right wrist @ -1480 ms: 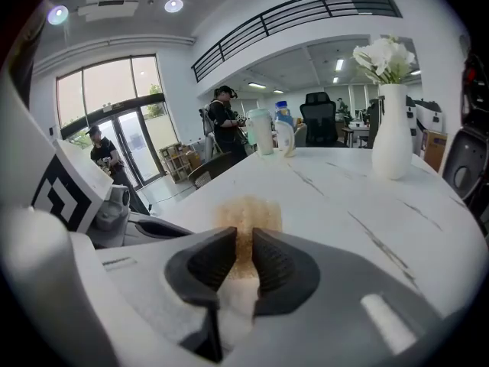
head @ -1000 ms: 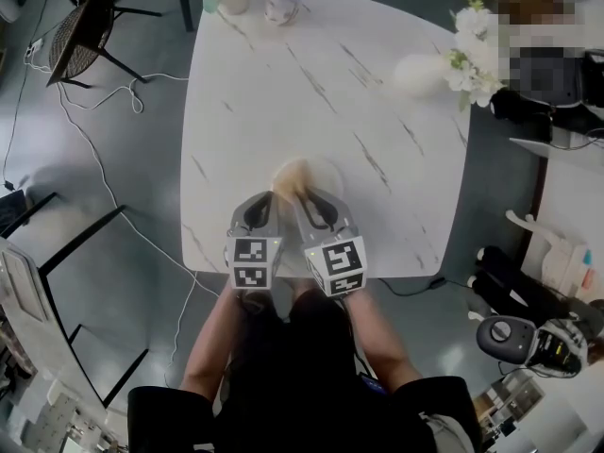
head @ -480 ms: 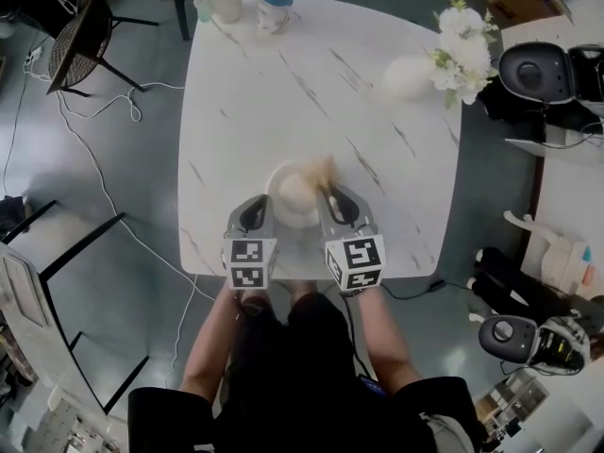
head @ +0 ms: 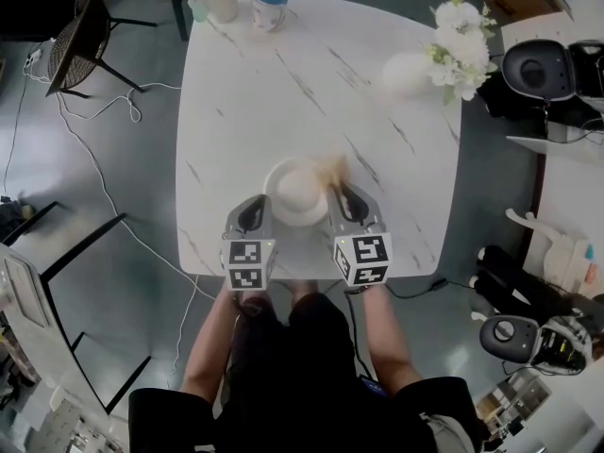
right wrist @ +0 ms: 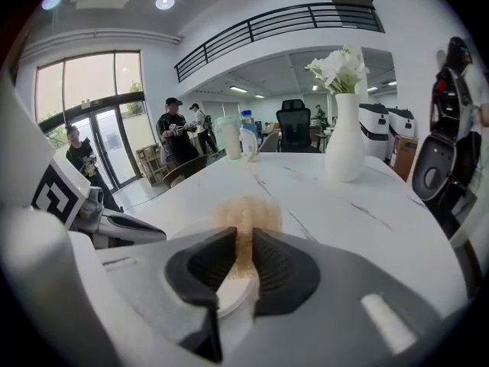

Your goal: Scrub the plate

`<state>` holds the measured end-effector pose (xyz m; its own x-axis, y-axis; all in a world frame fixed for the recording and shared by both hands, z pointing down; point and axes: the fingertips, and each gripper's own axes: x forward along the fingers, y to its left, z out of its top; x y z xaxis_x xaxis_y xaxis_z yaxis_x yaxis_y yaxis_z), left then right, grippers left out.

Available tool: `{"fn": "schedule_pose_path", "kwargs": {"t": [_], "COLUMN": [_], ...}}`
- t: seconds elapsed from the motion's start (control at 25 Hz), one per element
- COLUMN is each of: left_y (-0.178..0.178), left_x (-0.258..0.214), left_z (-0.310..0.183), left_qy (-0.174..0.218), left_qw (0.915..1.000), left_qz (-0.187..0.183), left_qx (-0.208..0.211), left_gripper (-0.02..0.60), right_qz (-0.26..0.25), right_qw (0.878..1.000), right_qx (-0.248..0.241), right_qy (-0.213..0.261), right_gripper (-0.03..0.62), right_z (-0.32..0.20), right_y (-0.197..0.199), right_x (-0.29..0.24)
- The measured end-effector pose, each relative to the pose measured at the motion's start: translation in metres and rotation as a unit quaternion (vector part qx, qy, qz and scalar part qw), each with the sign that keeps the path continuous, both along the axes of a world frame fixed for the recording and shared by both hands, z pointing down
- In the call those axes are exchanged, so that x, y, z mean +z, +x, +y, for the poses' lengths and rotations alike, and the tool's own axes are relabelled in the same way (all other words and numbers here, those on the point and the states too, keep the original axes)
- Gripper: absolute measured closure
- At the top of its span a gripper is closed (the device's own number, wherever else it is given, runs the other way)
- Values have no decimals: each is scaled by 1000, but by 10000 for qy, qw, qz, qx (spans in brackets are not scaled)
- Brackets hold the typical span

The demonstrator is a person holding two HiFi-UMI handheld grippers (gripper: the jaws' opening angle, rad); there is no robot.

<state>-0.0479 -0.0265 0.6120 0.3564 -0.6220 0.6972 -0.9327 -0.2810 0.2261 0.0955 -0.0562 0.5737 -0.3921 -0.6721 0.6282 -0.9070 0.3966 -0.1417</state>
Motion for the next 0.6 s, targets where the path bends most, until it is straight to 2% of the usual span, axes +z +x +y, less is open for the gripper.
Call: {"fn": "schedule_pose_path", "kwargs": {"t": [0.6], "left_y": [0], "left_x": [5], "left_z": [4], "left_qy": [17], "left_qw": [10000], "left_qz": [-21], "left_qx": [0], "left_gripper": [574], "right_qz": [-15], "right_qw": [9999], "right_qx": [-42], "right_qy": [-93], "right_gripper": [525], "right_z": [8], "right_y": [-7], "right_x": [13]}}
